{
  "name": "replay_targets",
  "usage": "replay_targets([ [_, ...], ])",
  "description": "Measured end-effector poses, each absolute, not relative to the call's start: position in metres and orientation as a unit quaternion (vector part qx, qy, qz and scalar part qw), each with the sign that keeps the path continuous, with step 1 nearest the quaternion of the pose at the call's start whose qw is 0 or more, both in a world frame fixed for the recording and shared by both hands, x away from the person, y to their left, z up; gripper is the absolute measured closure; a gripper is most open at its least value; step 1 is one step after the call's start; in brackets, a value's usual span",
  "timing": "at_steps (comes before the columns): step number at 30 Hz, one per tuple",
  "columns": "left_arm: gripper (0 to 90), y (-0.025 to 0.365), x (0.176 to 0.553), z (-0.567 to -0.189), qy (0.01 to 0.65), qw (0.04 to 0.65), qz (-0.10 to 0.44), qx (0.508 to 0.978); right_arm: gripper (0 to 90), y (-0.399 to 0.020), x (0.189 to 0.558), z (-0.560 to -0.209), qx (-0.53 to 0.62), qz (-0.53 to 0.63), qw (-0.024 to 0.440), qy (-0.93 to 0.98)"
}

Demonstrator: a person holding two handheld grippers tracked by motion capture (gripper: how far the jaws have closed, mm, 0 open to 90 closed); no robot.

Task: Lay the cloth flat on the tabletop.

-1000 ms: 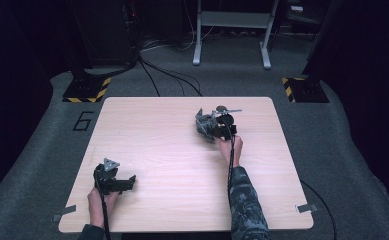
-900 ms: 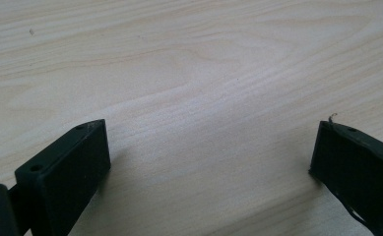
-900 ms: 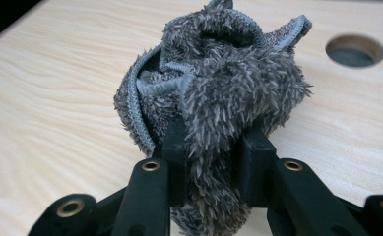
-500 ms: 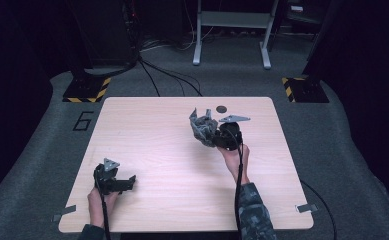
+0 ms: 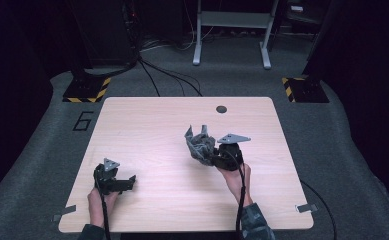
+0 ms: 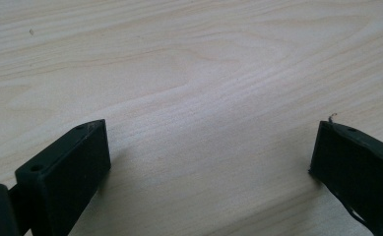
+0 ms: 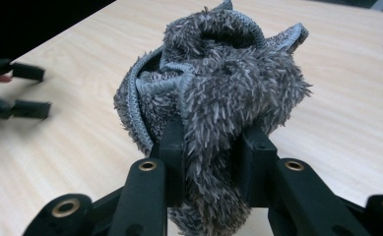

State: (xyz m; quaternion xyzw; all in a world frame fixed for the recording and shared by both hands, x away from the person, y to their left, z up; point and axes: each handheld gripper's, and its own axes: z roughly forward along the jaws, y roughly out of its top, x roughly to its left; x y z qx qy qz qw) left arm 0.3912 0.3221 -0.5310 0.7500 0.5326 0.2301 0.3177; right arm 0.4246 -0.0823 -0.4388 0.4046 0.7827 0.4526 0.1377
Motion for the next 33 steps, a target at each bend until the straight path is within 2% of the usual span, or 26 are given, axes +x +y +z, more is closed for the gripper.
replay_targets([
  [16,1.3,0.322,0.391,-0.532,0.533,0.32,0.233,0.748,66.4,-0.057,0.392,-0.474,0.383,0.424,0.121,0.812],
  [19,1.3,0.322,0.391,-0.531,0.533,0.319,0.233,0.748,61.1,-0.052,0.39,-0.488,0.387,0.402,0.117,0.822],
  [20,1.3,0.322,0.391,-0.531,0.533,0.318,0.231,0.749,51.3,-0.05,0.391,-0.496,0.394,0.388,0.11,0.826],
  [21,1.3,0.322,0.391,-0.531,0.533,0.318,0.232,0.749,51.3,-0.05,0.391,-0.496,0.394,0.388,0.11,0.826],
  [22,1.3,0.322,0.391,-0.531,0.533,0.317,0.23,0.75,47.5,-0.051,0.391,-0.498,0.393,0.386,0.107,0.828],
  [25,1.3,0.322,0.391,-0.531,0.533,0.319,0.231,0.749,34.3,-0.054,0.389,-0.496,0.397,0.387,0.107,0.826],
  [28,1.2,0.322,0.392,-0.531,0.532,0.32,0.232,0.749,26.1,-0.065,0.386,-0.482,0.397,0.401,0.112,0.818],
  [33,1.2,0.321,0.392,-0.531,0.536,0.316,0.232,0.748,25.7,-0.074,0.389,-0.47,0.399,0.412,0.126,0.809],
])
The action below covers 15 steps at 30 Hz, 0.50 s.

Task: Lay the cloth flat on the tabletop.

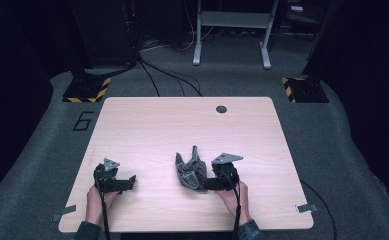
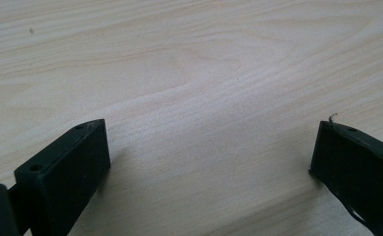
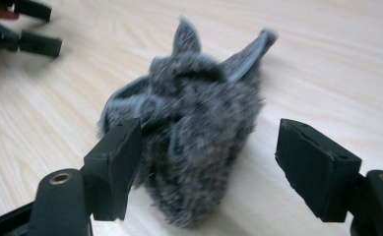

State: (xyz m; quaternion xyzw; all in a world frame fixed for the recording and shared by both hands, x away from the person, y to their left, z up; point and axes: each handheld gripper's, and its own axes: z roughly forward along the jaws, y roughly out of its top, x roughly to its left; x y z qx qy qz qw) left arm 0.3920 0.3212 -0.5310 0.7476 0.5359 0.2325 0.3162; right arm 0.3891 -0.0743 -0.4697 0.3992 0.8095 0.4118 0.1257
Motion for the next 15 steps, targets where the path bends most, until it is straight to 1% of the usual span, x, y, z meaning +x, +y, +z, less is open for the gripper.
replay_targets([
  [2,1.4,0.319,0.394,-0.529,0.542,0.309,0.229,0.747,27.0,-0.078,0.394,-0.464,0.402,0.414,0.133,0.806],
  [3,3.8,0.319,0.395,-0.527,0.541,0.302,0.225,0.752,28.7,-0.079,0.399,-0.46,0.409,0.413,0.136,0.802],
  [4,3.8,0.317,0.396,-0.525,0.542,0.3,0.22,0.754,28.7,-0.079,0.399,-0.46,0.409,0.413,0.136,0.802],
  [5,5.6,0.315,0.397,-0.524,0.539,0.303,0.219,0.755,29.1,-0.08,0.403,-0.458,0.411,0.411,0.139,0.801],
  [6,5.6,0.313,0.397,-0.523,0.536,0.306,0.218,0.756,30.6,-0.079,0.406,-0.457,0.413,0.411,0.138,0.8],
  [9,5.4,0.302,0.399,-0.515,0.517,0.326,0.214,0.762,33.3,-0.077,0.417,-0.453,0.413,0.405,0.145,0.803],
  [12,5.9,0.29,0.402,-0.506,0.495,0.348,0.207,0.769,38.0,-0.073,0.429,-0.452,0.415,0.402,0.145,0.803],
  [14,8.4,0.276,0.407,-0.497,0.474,0.362,0.204,0.776,42.7,-0.068,0.441,-0.453,0.421,0.4,0.137,0.803],
  [15,9.2,0.276,0.407,-0.497,0.474,0.362,0.204,0.776,42.7,-0.068,0.441,-0.453,0.421,0.4,0.137,0.803],
])
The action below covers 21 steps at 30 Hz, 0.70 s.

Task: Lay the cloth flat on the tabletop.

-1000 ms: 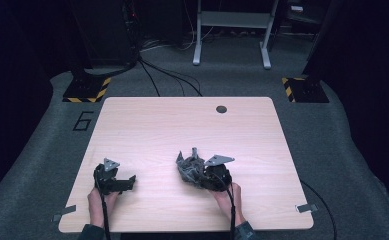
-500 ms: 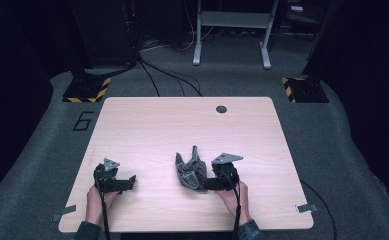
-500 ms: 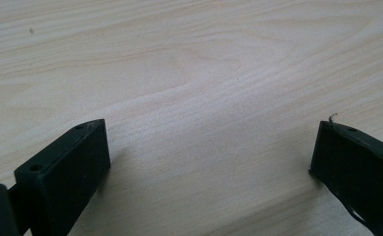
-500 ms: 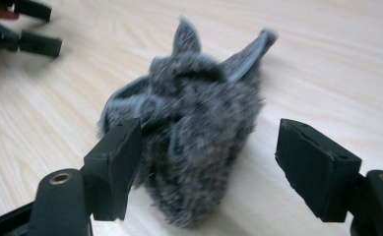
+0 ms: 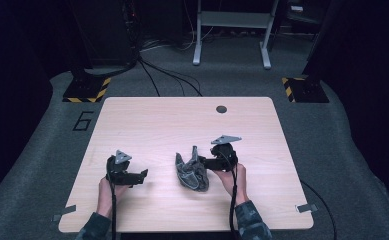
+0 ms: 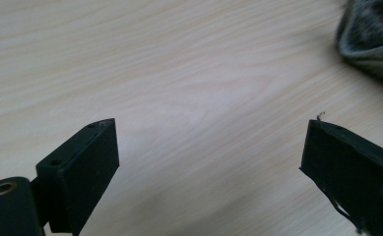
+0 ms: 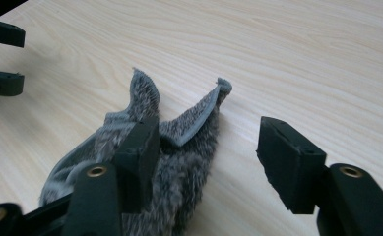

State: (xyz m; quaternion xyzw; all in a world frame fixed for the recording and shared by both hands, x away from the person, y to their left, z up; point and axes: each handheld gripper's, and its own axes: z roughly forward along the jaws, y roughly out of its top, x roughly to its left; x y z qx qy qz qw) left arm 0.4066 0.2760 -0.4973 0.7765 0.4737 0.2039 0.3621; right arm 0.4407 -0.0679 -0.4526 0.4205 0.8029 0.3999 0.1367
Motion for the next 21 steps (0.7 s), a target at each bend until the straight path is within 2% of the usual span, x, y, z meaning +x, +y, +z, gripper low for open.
replay_targets([
  [6,14.6,0.247,0.416,-0.486,0.428,0.381,0.188,0.798,48.3,-0.051,0.467,-0.46,0.413,0.382,0.126,0.817],
  [16,23.3,0.205,0.432,-0.486,0.374,0.401,0.131,0.826,50.4,-0.042,0.486,-0.475,0.43,0.364,0.098,0.82],
  [18,30.0,0.197,0.435,-0.489,0.369,0.401,0.119,0.83,52.7,-0.04,0.489,-0.48,0.435,0.357,0.095,0.821],
  [20,32.0,0.189,0.438,-0.492,0.359,0.396,0.112,0.838,53.5,-0.04,0.49,-0.481,0.435,0.356,0.093,0.822],
  [21,40.6,0.187,0.438,-0.493,0.355,0.393,0.11,0.841,58.5,-0.04,0.493,-0.485,0.435,0.356,0.085,0.823],
])
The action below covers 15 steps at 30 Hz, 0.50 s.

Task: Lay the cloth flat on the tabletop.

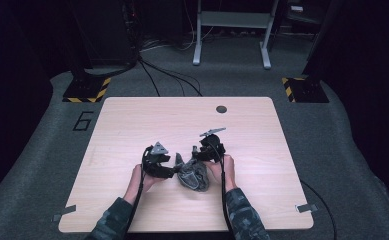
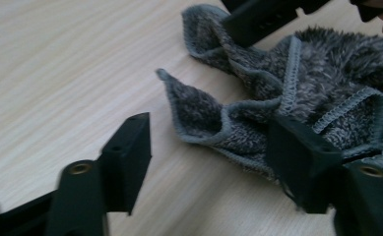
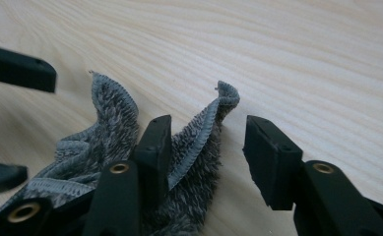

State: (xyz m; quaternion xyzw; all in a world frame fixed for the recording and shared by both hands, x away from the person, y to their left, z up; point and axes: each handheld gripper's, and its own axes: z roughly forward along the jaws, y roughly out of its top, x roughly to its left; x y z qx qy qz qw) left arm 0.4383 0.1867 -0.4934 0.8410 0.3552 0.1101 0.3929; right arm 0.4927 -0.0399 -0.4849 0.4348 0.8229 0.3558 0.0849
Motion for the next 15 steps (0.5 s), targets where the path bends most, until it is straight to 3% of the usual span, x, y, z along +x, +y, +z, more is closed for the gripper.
replay_targets([
  [2,45.2,0.179,0.439,-0.498,0.346,0.387,0.107,0.848,61.5,-0.039,0.493,-0.486,0.437,0.354,0.082,0.823],
  [4,59.5,0.175,0.439,-0.5,0.339,0.385,0.101,0.852,69.2,-0.039,0.494,-0.489,0.433,0.351,0.081,0.826],
  [9,83.6,0.17,0.438,-0.505,0.332,0.376,0.1,0.859,87.1,-0.038,0.492,-0.49,0.432,0.354,0.085,0.825],
  [15,85.7,0.179,0.436,-0.505,0.344,0.385,0.104,0.85,88.0,-0.047,0.485,-0.483,0.435,0.366,0.102,0.816],
])
